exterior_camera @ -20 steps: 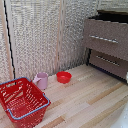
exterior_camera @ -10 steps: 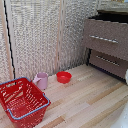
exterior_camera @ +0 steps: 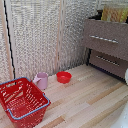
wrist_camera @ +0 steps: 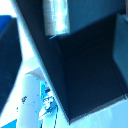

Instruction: Shift your gripper thoughtfully near the cereal snack bar. Tenderly grip the snack bar with your precision device. Carefully hover the precision device above the first drawer installation and invite the snack bar to descend into the first drawer installation.

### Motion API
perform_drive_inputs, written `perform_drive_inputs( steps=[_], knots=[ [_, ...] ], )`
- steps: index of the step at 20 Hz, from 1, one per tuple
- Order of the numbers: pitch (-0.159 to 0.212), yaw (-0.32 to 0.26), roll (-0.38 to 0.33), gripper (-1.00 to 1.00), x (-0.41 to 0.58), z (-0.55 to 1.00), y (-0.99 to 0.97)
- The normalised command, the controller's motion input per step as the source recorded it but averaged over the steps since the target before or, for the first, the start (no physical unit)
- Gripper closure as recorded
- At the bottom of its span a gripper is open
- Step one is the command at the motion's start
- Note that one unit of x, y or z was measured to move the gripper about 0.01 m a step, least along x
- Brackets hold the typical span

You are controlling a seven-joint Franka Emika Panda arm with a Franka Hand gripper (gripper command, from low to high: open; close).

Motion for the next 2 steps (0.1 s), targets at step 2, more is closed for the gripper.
perform_drive_inputs(
  steps=[2],
  knots=[
    [-0.004,-0.126,-0.029,-1.0,0.049,0.01,0.3]
  ],
)
